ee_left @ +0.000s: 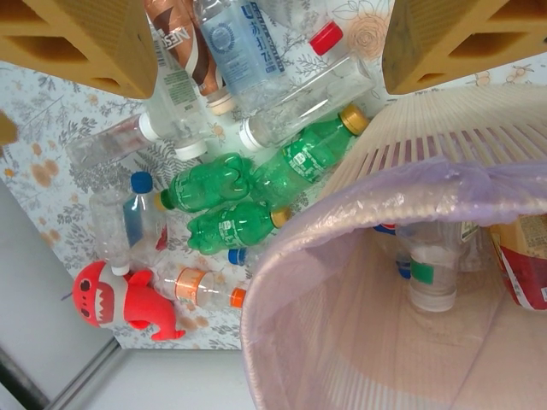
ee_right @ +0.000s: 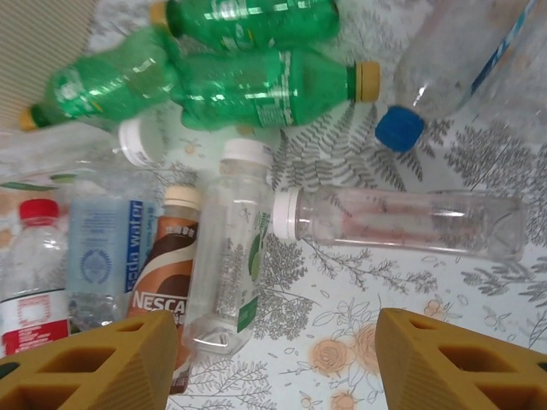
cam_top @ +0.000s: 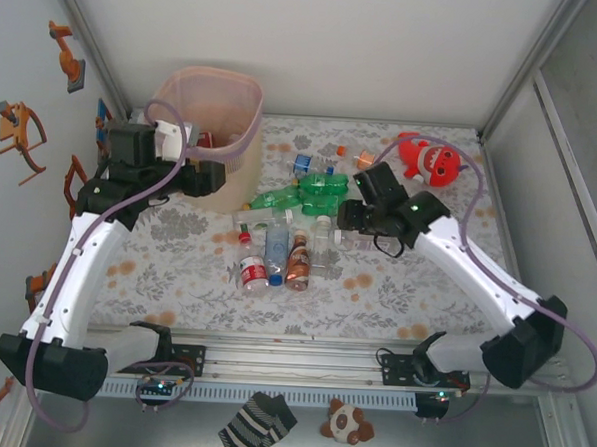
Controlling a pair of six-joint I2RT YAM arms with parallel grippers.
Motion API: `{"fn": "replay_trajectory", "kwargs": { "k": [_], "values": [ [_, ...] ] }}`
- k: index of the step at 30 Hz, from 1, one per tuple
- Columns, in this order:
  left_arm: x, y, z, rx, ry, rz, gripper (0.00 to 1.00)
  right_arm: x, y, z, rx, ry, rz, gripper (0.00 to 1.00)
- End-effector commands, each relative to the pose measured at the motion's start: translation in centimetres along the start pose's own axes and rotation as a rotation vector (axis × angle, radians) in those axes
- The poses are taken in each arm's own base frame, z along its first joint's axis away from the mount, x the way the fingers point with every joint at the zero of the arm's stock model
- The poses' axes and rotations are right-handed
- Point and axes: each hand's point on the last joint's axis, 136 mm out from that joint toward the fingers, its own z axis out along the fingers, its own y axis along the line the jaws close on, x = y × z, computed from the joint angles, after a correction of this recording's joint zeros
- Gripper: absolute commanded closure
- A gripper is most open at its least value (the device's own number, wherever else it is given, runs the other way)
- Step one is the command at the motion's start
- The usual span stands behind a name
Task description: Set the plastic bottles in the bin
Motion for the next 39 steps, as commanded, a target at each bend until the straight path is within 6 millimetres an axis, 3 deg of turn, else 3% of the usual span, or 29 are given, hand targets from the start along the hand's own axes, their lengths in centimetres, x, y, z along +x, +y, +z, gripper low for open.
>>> {"fn": "replay_trajectory", "kwargs": {
  "k": [1, 11, 25, 39],
  "values": [
    [0.1, -0.2, -0.4, 0.005, -0.018, -0.011, 0.31, 0.9, 0.6, 1.7, 0.062, 0.075, 0.059, 0.38],
    [1.1, -0.3, -0.7, 0.005, 0.001, 0.008, 0.30, 1.5, 3.6, 7.7, 0.141, 0.153, 0.077, 0.38],
    [1.9, -0.6, -0.9, 0.026, 0.005, -0.003, 0.30, 1.1, 3.2, 12.4, 0.240, 0.137, 0.079, 0.37],
    [2.2, -0.7, -1.1, 0.029, 0.005, -0.009, 0.30, 2.2, 3.6, 16.2, 0.248, 0.180, 0.067, 0.39]
  ]
}}
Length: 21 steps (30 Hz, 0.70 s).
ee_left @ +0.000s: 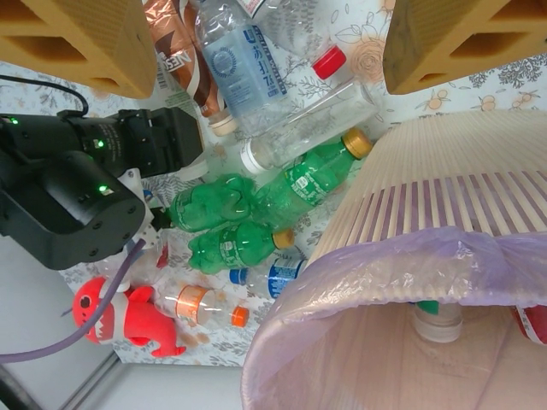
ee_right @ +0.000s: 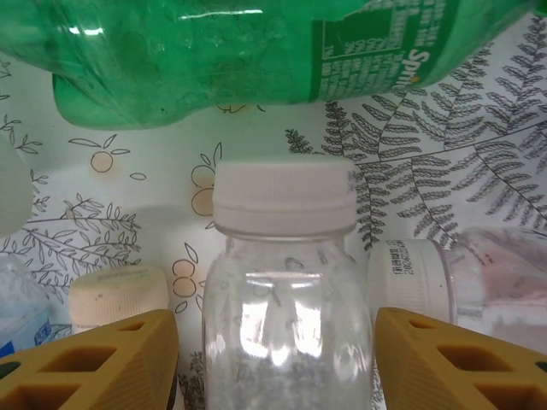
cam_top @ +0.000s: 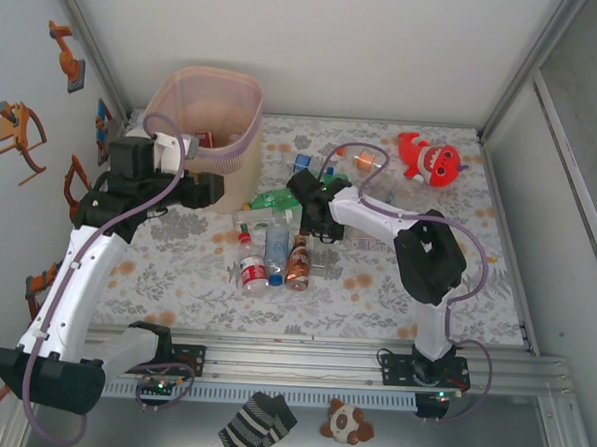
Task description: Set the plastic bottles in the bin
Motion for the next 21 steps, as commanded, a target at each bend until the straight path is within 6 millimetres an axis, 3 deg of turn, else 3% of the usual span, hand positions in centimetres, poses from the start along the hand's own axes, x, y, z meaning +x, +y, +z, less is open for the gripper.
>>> {"fn": "replay_trajectory", "kwargs": {
  "k": [1, 21],
  "values": [
    [0.2, -0.7, -0.5, 0.027, -0.006, -0.005, 0.30, -0.8, 0.5, 0.0, 0.004, -0.027, 0.020, 0.40],
    [0.1, -1.0, -0.6, 0.041, -0.011, -0.017, 0.30, -1.2, 0.0, -0.8, 0.014, -0.059, 0.022, 0.52]
  ]
}}
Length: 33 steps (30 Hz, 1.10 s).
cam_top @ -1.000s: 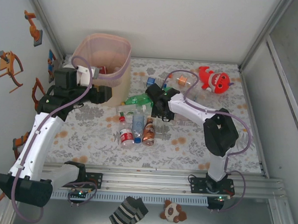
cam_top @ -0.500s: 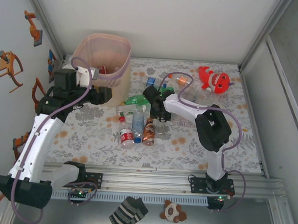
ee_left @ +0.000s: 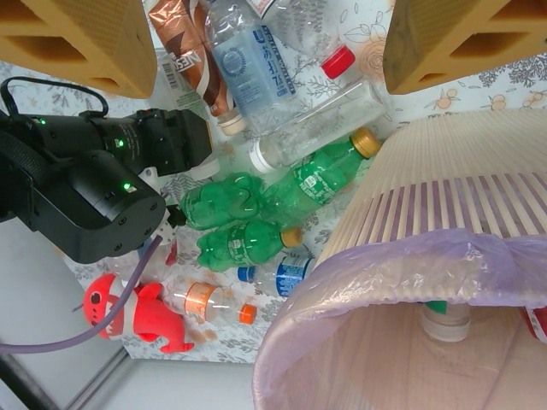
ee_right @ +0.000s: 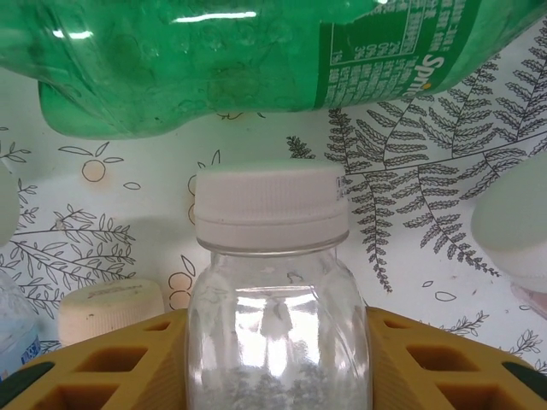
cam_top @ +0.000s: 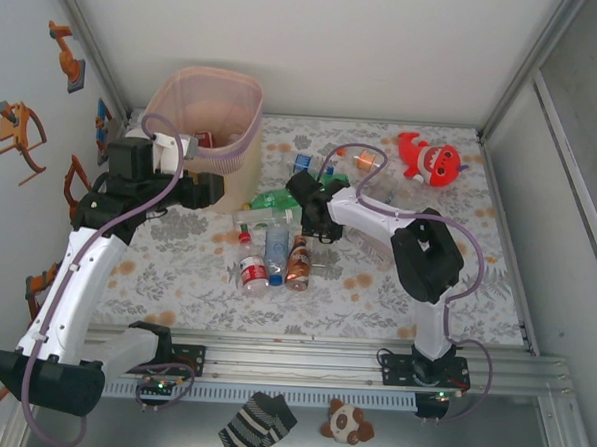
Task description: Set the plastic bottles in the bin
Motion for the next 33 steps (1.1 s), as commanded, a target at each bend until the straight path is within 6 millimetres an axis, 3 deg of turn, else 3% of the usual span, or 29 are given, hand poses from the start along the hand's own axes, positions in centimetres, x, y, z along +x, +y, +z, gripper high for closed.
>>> {"fn": "replay_trajectory", "kwargs": {
  "k": [1, 7, 16, 27, 33],
  "values": [
    [0.0, -0.7, -0.4, 0.026, -0.009, -0.004, 0.30, -1.3, -0.2, -1.6, 0.009, -0.062, 0.022, 0.53],
    [-0.3, -0.9, -0.4, 0.034, -0.021, -0.010, 0.30, -2.3, -1.2, -3.5, 0.037, -0.116, 0.009, 0.55],
    [-1.9, -1.9, -0.6, 0.084, -0.082, -0.024, 0.31, -4.3, -3.1, -8.9, 0.042, -0.260, -0.017, 0.61],
    [-4.6, -4.1, -1.9, 0.198, -0.235, -0.024, 0.31, -7.0, -5.4, -17.1, 0.009, -0.509, -0.108, 0.64],
    [-5.6, -4.9, -2.4, 0.243, -0.285, -0.018, 0.30, -7.5, -5.4, -22.2, -0.103, -0.637, -0.168, 0.64]
  ]
}}
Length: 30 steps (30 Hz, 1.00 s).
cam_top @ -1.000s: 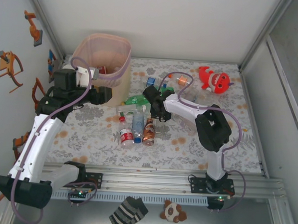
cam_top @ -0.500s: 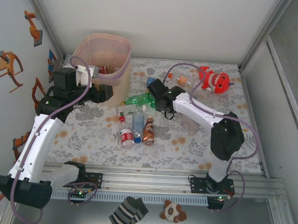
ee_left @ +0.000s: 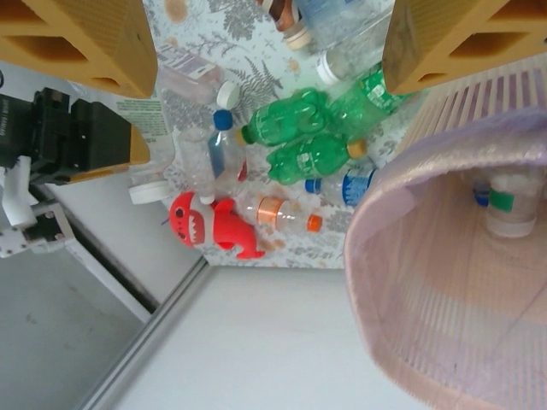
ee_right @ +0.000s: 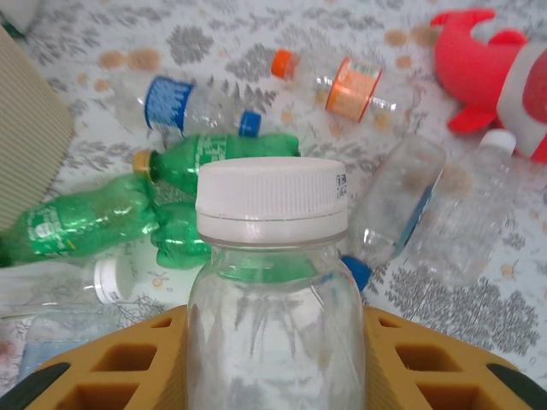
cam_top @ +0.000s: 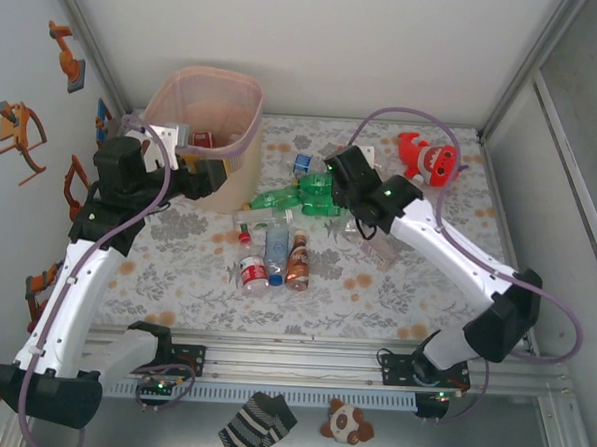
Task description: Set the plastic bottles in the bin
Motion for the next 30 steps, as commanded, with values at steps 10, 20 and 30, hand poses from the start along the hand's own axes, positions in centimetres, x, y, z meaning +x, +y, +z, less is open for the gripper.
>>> {"fn": "replay_trajectory", "kwargs": {
  "k": [10, 20, 30],
  "values": [
    [-2.6, -6.1, -0.2, 0.284, -0.122, 0.083, 0.24, -4.2, 3.7, -8.9, -0.434, -0.307, -0.159, 0.67],
    [-2.9, -10.7, -1.6, 0.496, -0.163, 0.202, 0.24, -4.6, 8.8, -16.7, -0.895, -0.433, -0.272, 0.67],
    [-2.3, -16.2, -3.9, 0.717, -0.163, 0.334, 0.24, -4.9, 10.0, -26.1, -1.252, -0.713, -0.386, 0.73]
  ]
}}
